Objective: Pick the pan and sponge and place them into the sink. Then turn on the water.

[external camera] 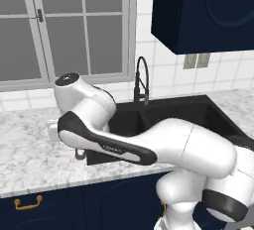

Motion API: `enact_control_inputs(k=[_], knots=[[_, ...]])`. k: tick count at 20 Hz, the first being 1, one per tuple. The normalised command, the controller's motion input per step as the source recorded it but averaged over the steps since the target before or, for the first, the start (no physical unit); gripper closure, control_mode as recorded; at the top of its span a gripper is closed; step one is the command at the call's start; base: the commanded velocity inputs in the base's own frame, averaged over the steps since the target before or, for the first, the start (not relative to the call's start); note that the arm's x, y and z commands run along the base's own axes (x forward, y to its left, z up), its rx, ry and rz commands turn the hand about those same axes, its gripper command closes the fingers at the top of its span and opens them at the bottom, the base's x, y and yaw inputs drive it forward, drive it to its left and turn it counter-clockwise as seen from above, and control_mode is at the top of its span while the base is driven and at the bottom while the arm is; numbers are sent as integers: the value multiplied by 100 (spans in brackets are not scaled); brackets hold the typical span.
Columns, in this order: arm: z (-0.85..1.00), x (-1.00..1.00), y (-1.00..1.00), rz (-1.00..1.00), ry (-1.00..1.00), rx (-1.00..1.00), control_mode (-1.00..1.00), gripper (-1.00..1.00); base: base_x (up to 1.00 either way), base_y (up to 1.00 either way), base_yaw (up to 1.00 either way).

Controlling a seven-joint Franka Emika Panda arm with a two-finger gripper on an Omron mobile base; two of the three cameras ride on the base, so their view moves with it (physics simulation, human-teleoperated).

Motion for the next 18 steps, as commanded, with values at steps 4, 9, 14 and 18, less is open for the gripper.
enact_control_inputs(k=[4,9,14,18], knots=[[48,-71,-100,6,0,1,-100,100,0,0,0],[50,-50,-100,10,0,0,-100,100,0,0,0],[47,-39,-100,12,5,0,-100,100,0,0,0],[46,-25,-100,12,10,0,-100,100,0,0,0]])
